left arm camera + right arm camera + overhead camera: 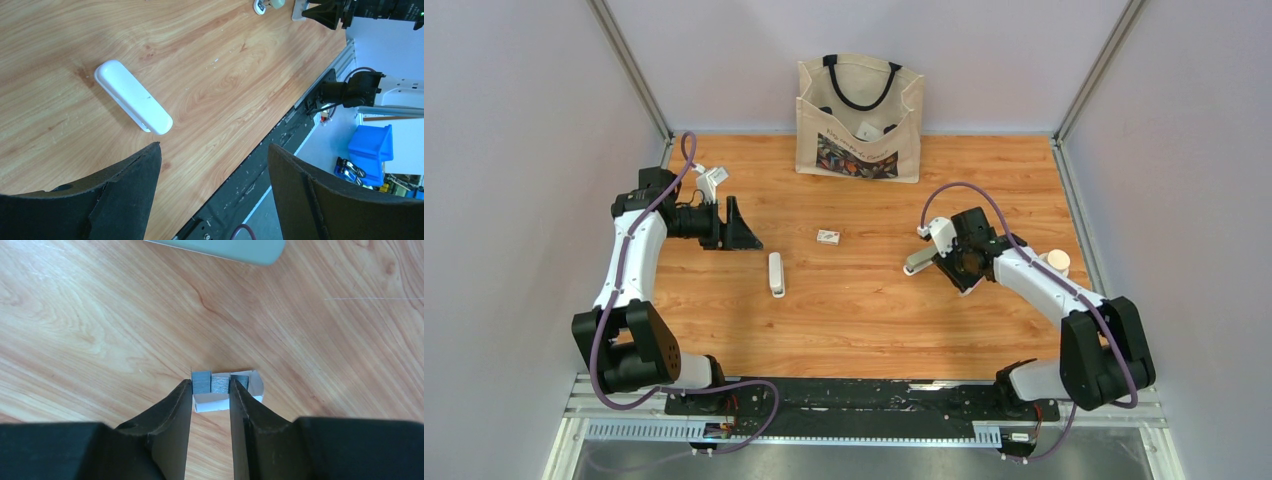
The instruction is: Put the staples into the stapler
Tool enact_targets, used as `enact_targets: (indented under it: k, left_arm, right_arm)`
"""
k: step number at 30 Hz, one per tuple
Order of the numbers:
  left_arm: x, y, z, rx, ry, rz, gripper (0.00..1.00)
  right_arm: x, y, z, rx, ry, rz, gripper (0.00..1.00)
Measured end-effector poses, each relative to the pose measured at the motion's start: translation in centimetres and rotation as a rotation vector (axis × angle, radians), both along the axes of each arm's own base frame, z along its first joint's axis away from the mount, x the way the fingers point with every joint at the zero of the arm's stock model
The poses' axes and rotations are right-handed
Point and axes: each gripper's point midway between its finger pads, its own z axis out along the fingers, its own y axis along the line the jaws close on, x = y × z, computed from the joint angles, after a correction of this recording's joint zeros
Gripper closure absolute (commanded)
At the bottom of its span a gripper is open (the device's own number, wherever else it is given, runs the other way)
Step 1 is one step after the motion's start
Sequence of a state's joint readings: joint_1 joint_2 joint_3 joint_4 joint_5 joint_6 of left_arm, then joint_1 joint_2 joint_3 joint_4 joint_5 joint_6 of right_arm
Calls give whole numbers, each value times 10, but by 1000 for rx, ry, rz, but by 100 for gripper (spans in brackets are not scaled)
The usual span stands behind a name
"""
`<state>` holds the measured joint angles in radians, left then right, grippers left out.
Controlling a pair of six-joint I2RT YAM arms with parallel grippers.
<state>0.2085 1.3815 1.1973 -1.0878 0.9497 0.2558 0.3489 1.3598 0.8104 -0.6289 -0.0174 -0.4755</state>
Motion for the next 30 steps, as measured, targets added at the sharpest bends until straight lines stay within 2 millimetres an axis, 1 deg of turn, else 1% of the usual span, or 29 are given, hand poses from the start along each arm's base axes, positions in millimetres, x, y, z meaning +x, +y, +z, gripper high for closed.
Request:
enact_targets:
  k: [7, 10, 14, 17, 24, 28, 30]
  left_arm:
    - [0, 0, 0, 1, 1, 1, 14]
    - [0, 0, 0, 2, 1, 1, 14]
    - [0, 0, 0, 3, 1, 1, 14]
    - [0, 1, -1, 6, 2, 2, 14]
    - [0, 1, -1, 6, 2, 2, 14]
    - [0, 1, -1, 6, 4, 2, 14]
    - [-1, 1, -2, 6, 5, 2, 14]
  right_arm:
    - [-5, 6, -1, 34, 24, 18, 66]
    - [-10, 13, -2, 52, 42, 41, 66]
    - [-17, 27, -2, 64, 52, 95, 65]
    - [-21, 34, -8, 57, 74, 121, 65]
    - [-27, 28, -29, 9, 146, 114, 64]
    - [-28, 26, -32, -3, 157, 111, 59]
    - [-28, 26, -33, -4, 159, 111, 55]
